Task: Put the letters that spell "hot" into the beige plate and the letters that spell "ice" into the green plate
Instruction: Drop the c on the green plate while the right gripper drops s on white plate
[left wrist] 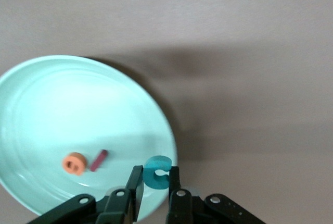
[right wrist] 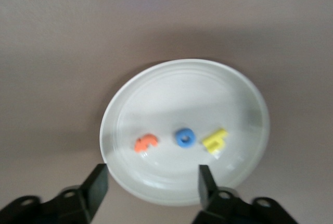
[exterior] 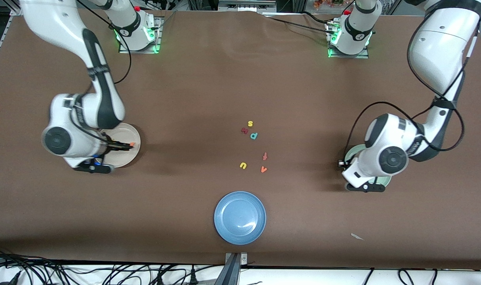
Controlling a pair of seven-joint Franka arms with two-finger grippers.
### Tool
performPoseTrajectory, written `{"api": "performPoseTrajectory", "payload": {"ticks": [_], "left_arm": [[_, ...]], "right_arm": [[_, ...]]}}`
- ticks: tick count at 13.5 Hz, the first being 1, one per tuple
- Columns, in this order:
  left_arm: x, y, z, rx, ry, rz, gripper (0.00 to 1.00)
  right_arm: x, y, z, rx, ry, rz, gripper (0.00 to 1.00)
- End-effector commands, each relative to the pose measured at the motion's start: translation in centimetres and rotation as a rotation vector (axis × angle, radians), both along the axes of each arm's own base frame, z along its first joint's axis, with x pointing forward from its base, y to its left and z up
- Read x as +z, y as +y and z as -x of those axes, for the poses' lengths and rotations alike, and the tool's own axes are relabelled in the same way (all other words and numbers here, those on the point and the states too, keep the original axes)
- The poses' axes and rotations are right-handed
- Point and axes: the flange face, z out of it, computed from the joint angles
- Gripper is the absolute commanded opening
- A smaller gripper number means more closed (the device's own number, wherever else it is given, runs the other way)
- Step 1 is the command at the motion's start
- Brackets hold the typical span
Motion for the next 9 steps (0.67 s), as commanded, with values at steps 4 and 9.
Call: {"api": "performPoseTrajectory", "payload": {"ticks": [4,9], "left_arm": [[0.2,5.6,-0.2,-0.216,0.017,-0.028,1.0],[4.2,6.5,-1.0,-0.186,-0.031,-0.036,1.0]], "right_arm": [[15.7,-2.0,-1.3,-0.012,-0.174,-0.047,0.99],[25.1,-4.2,-2.2,-0.058,-0.27,-0.038,0.99]]}}
